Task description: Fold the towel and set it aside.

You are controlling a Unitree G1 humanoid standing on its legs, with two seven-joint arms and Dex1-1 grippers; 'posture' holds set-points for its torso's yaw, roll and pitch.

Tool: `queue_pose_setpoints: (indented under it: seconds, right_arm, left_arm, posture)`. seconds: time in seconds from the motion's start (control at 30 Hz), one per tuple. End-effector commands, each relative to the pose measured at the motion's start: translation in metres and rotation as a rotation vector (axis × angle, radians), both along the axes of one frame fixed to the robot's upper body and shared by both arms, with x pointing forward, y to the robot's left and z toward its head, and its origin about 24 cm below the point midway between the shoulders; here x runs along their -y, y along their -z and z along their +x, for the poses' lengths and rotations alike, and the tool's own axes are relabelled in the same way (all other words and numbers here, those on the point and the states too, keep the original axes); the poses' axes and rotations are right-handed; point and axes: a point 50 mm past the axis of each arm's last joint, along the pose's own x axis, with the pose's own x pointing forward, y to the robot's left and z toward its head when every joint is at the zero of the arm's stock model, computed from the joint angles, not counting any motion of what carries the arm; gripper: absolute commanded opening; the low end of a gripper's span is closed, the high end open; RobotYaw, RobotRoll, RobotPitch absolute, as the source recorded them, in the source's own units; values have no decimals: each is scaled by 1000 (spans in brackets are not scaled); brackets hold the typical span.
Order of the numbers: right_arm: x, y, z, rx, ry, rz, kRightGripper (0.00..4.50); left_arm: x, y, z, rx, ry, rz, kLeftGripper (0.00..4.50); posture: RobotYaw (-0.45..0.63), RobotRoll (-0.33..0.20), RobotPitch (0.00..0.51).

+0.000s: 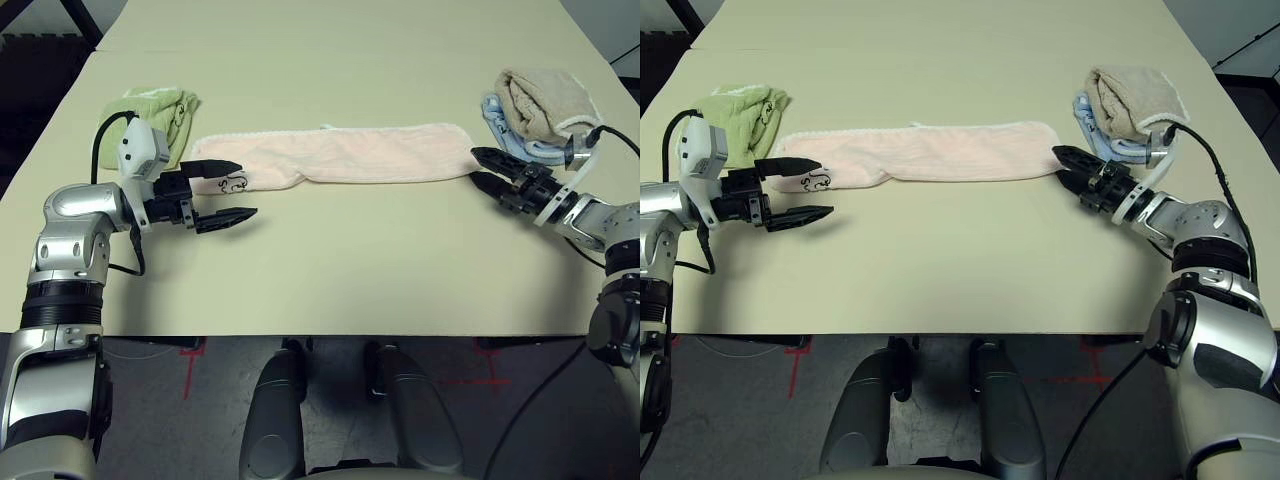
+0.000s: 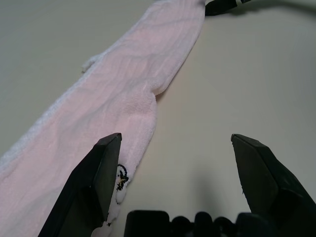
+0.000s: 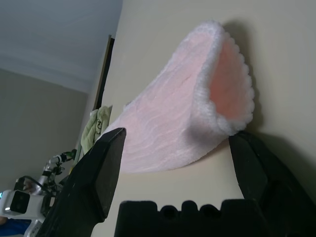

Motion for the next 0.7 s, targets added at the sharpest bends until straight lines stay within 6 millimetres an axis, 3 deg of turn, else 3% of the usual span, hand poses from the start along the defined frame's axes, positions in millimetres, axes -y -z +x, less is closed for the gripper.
queue_pose_setpoints:
  seconds: [0.03,0.07,0.17,0.5,0.7]
  right_arm:
    - [3,12,0,-56,56,-1,4478]
    - [2,13,0,-58,62,-2,4478]
    - [1,14,1,-61,74,2,3899]
    - [2,17,0,-71,77,10,155]
    - [10,13,-5,-73,68,10,32]
  left_arm:
    - [1,3,-4,-10,8,2,4494]
    - [2,4,-4,-12,7,2,4494]
    - [2,4,-5,-15,5,3,4500]
    - [0,5,-6,-24,3,11,4500]
    - [0,6,-5,-27,4,13,4500]
  posture:
    - [-30,0,253]
    - [-30,0,253]
    - [-30,0,253]
    - [-32,0,250]
    - [-39,0,246]
